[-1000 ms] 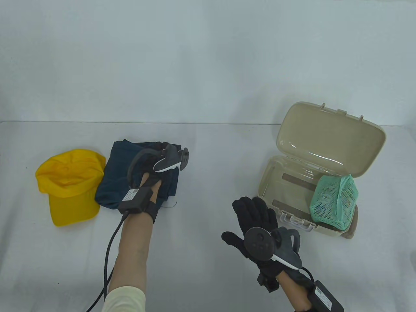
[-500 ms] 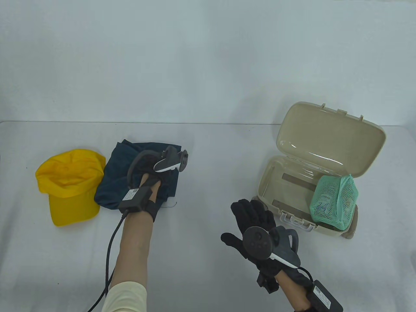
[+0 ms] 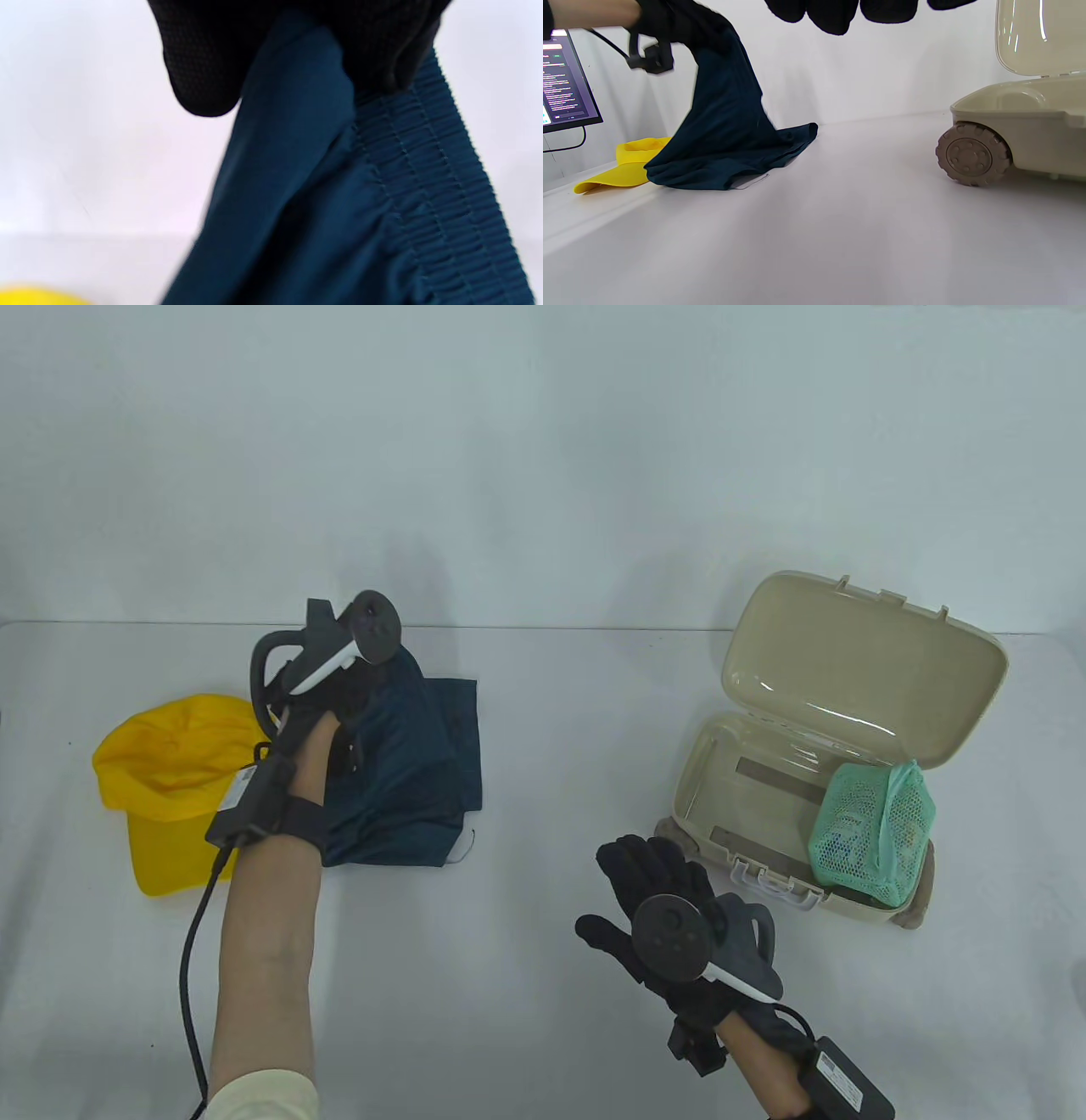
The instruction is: Pack suitcase
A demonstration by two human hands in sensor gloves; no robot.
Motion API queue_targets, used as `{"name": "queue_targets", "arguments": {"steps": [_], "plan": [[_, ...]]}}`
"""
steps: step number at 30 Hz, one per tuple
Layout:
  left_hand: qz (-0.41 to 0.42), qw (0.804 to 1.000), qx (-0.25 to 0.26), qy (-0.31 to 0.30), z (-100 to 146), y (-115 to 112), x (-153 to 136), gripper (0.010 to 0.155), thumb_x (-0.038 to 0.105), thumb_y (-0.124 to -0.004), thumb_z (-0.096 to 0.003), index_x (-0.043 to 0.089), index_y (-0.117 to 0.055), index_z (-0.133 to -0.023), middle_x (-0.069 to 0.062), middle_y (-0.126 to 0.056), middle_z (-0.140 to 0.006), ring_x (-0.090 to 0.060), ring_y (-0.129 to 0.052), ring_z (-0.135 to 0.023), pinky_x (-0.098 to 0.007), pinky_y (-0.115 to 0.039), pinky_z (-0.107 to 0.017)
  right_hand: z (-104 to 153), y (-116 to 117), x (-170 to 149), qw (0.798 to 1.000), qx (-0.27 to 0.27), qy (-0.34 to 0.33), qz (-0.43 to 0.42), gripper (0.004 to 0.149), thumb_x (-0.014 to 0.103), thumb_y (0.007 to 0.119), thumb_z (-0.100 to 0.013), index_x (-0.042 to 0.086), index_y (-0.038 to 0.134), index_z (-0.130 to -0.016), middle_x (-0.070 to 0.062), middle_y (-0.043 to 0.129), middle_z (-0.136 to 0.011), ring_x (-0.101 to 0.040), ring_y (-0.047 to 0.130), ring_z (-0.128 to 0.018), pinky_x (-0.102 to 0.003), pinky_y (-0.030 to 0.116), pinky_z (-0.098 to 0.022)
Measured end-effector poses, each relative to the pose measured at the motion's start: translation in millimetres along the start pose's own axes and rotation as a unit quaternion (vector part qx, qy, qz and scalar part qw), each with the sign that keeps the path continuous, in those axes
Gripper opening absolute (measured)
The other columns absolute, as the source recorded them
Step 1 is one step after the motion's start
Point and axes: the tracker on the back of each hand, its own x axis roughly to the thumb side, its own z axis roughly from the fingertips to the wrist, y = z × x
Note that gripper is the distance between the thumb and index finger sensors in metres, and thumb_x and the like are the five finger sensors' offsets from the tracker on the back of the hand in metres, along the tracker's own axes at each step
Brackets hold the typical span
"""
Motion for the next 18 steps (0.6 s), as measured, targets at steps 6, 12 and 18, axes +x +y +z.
{"name": "queue_targets", "arguments": {"steps": [6, 12, 18], "plan": [[0.041, 0.971, 0.195, 0.133, 29.7, 140.3, -53.0, 0.046, 0.039, -0.079, -0.0497, 0.037, -0.074, -0.096, 0.006, -0.088, -0.092, -0.002, -0.102, -0.048, -0.036, -0.086, -0.059, 1.7, -4.6, -0.9, 1.0, -0.012, 0.002, -0.005, 0.084, 0.069, 0.048, -0.049, 0.017, 0.04, -0.114, -0.014, 0.048, -0.121, -0.048, 0.05, -0.11, -0.066, 0.049, -0.074], [0.06, 0.94, 0.331, 0.058, 99.8, 216.2, -5.9, 0.046, 0.041, -0.077, -0.0525, 0.037, -0.07, -0.098, 0.006, -0.084, -0.095, -0.005, -0.102, -0.064, -0.038, -0.083, -0.064, 2.4, -7.1, -1.2, 1.0, -0.019, 0.005, -0.008, 0.084, 0.069, 0.048, -0.049, 0.017, 0.04, -0.114, -0.014, 0.048, -0.121, -0.048, 0.05, -0.11, -0.066, 0.049, -0.074], [0.005, 0.969, 0.212, -0.127, 157.8, 53.4, 120.4, 0.049, 0.042, -0.078, -0.051, 0.027, -0.072, -0.097, 0.003, -0.091, -0.087, -0.006, -0.107, -0.056, -0.037, -0.087, -0.056, 4.1, -14.0, -13.6, 0.998, -0.044, 0.037, -0.013, 0.084, 0.069, 0.048, -0.049, 0.016, 0.04, -0.114, -0.014, 0.049, -0.12, -0.048, 0.05, -0.11, -0.065, 0.05, -0.074]]}}
